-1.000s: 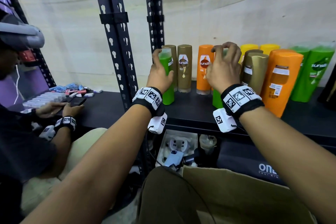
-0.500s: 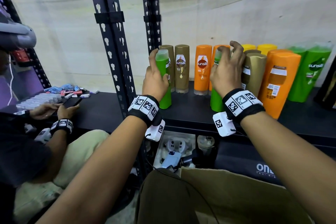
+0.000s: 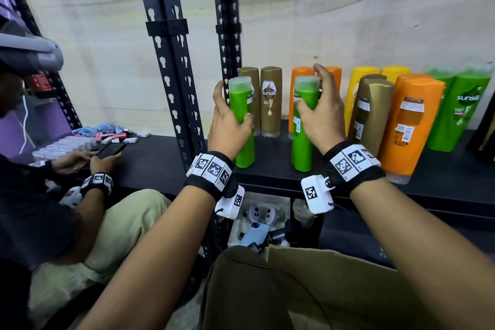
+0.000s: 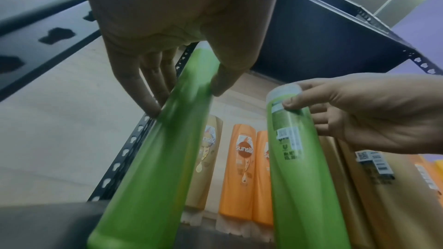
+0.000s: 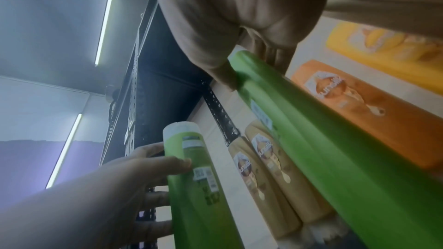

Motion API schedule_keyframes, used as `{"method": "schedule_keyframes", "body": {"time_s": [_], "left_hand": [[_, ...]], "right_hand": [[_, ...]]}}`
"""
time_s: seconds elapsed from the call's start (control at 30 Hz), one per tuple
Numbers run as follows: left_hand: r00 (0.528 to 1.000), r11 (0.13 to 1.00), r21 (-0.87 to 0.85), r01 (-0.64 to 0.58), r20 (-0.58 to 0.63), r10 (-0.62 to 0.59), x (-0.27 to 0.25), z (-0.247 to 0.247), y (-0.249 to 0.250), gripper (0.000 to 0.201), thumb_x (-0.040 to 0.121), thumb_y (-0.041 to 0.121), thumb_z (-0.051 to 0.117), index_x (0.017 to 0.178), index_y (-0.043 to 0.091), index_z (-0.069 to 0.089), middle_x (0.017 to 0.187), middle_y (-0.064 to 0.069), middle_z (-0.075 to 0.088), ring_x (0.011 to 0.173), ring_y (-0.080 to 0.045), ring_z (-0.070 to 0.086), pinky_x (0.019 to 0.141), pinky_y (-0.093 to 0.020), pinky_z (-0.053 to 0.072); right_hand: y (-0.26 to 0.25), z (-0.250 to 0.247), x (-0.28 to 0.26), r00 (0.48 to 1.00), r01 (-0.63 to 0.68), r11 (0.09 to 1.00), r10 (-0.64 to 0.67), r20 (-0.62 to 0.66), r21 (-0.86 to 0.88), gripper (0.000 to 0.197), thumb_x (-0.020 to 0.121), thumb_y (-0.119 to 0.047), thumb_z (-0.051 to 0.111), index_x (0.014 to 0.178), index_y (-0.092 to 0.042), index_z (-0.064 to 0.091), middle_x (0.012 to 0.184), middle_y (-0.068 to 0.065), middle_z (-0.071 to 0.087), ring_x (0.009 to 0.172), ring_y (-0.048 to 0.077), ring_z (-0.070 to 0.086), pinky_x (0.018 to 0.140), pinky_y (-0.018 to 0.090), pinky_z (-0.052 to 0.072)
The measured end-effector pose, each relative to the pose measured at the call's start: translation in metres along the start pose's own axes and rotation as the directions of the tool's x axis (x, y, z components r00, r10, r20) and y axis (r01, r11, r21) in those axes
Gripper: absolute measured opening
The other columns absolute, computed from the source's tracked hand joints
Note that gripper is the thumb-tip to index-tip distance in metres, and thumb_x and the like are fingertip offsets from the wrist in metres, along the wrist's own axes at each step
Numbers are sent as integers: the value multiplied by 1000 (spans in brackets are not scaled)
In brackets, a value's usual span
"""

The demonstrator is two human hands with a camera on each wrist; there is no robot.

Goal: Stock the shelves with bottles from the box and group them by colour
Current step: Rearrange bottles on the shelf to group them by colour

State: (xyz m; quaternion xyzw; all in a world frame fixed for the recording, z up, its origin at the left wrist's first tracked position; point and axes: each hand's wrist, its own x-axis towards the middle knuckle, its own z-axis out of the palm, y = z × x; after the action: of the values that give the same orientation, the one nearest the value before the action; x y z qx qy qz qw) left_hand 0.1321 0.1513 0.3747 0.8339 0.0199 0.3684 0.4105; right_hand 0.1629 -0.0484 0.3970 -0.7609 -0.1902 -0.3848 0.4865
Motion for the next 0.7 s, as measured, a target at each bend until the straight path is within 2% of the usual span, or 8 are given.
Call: {"method": "schedule_keyframes", "body": {"time_s": [0.1, 0.17, 0.27, 0.37, 0.4, 0.53, 0.63, 0.7], "left_hand": [[997, 987, -138, 77, 12, -76, 1, 8, -16, 88, 89, 35, 67, 153, 35, 7, 130, -13, 58, 104, -26, 64, 94, -42, 53], [991, 969, -208, 131, 44, -125, 1, 14, -29, 84, 87, 42, 70, 151, 34, 15, 123, -8, 60, 105, -22, 65, 96, -40, 53], [980, 955, -232, 183, 115, -160, -1, 25, -45, 70, 87, 46, 72, 143, 30, 33, 119, 0, 64, 107, -19, 65, 95, -38, 53], [962, 941, -229, 250, 173, -213, -8, 37, -55, 47, 87, 54, 68, 124, 31, 52, 115, 6, 66, 110, -18, 63, 93, -36, 50], [956, 932, -242, 268, 185, -227, -10, 40, -57, 43, 87, 57, 66, 120, 33, 55, 113, 8, 66, 110, -17, 63, 91, -34, 49], [953, 896, -334, 293, 181, -244, -14, 41, -55, 48, 83, 67, 61, 119, 35, 59, 107, 19, 66, 105, -6, 63, 80, -25, 47], [965, 890, -381, 251, 168, -200, -16, 43, -50, 53, 84, 67, 62, 123, 32, 59, 112, 19, 68, 106, -1, 63, 87, -27, 51], [972, 897, -383, 220, 164, -169, -19, 42, -46, 57, 81, 71, 62, 123, 32, 60, 114, 17, 70, 108, -2, 64, 96, -33, 53]], "right_hand": [[8, 11, -11, 994, -66, 994, 72, -76, 86, 74, 89, -22, 71, 153, -21, 34, 139, 8, 58, 123, 21, 58, 101, 33, 49], [18, 19, -19, 984, -139, 981, 152, -91, 134, 69, 90, -31, 71, 149, -23, 37, 129, 2, 63, 113, 13, 61, 92, 23, 50], [34, 30, -31, 960, -274, 939, 280, 0, 209, 60, 90, -41, 71, 141, -27, 43, 111, -20, 62, 95, -13, 59, 78, 5, 43], [51, 40, -42, 932, -363, 909, 349, 103, 204, 43, 89, -42, 72, 126, -28, 55, 104, -16, 65, 97, 3, 64, 83, 22, 45], [54, 41, -44, 923, -383, 901, 365, 119, 204, 39, 88, -43, 72, 122, -29, 57, 103, -17, 66, 95, 3, 64, 82, 23, 45], [57, 39, -49, 920, -389, 892, 366, 137, 230, 32, 89, -46, 72, 115, -35, 58, 97, -27, 64, 82, -21, 58, 69, 7, 41], [53, 33, -51, 927, -369, 903, 342, 152, 219, 34, 90, -47, 71, 118, -31, 58, 99, -24, 65, 84, -20, 59, 71, 6, 43], [50, 29, -54, 929, -365, 899, 336, 156, 241, 34, 90, -47, 71, 117, -31, 60, 101, -17, 69, 90, -7, 66, 80, 21, 54]]}}
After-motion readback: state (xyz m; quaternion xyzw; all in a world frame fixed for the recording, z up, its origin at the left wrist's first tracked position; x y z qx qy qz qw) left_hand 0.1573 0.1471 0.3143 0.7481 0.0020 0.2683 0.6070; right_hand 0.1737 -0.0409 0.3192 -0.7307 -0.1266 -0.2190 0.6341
